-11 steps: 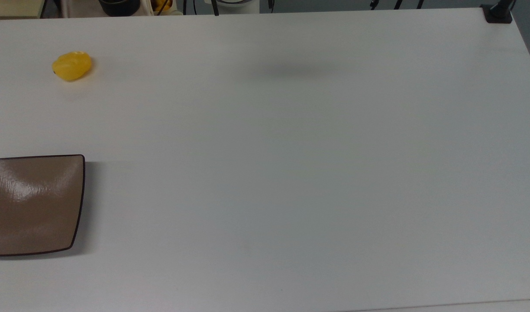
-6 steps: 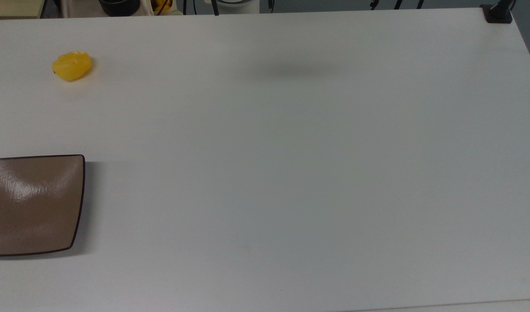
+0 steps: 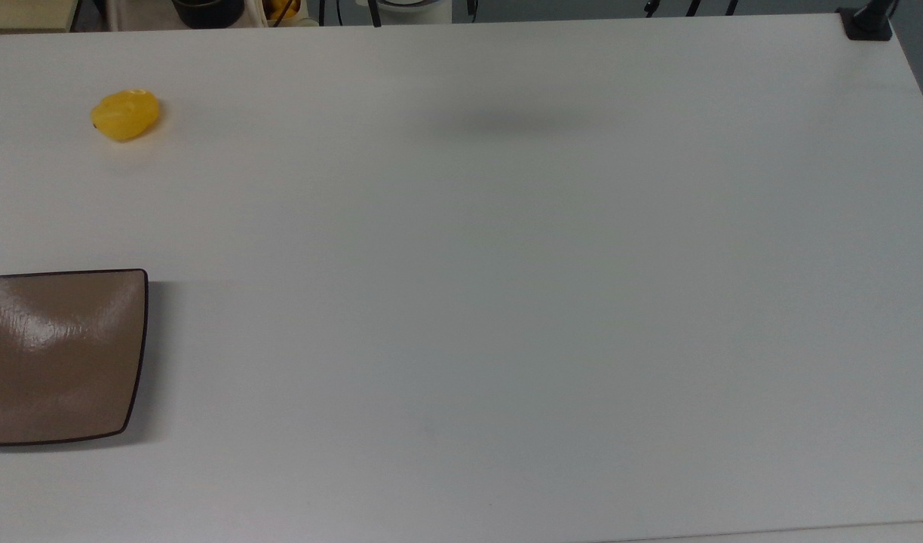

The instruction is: Put potatoes on a ceramic plate

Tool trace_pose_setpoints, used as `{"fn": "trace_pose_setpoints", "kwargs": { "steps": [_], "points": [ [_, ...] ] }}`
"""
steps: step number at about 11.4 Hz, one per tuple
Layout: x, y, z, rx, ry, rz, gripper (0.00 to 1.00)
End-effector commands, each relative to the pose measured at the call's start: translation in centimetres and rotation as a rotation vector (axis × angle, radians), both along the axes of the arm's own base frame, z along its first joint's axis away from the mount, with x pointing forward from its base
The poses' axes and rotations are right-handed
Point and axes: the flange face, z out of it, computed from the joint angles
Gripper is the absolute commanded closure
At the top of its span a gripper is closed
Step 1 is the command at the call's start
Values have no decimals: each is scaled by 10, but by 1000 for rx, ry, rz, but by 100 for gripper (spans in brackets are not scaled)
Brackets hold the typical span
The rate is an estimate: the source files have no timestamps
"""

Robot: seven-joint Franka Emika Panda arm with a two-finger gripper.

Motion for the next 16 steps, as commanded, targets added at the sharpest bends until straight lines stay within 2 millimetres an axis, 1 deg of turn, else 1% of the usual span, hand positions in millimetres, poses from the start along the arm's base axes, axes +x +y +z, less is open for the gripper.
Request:
{"fn": "trace_pose_setpoints", "kwargs": {
  "steps": [1, 3, 8, 9, 10, 12, 13, 14, 16],
  "points": [
    [-4, -1, -1, 0, -1, -17, 0],
    [-5, -2, -5, -1, 6, -11, 0],
    [-2, -23, -13, -85, 13, -30, 0],
    [-1, -40, -13, -86, 20, -62, 0],
    [-1, -46, -13, -88, 23, -72, 0],
    [-1, -70, -8, -99, 16, -92, 0],
    [-2, -83, -5, -102, 16, -92, 0],
    [-4, -102, -5, -105, 23, -75, 0],
    [-4, -126, -6, -113, 26, -58, 0]
  ]
}}
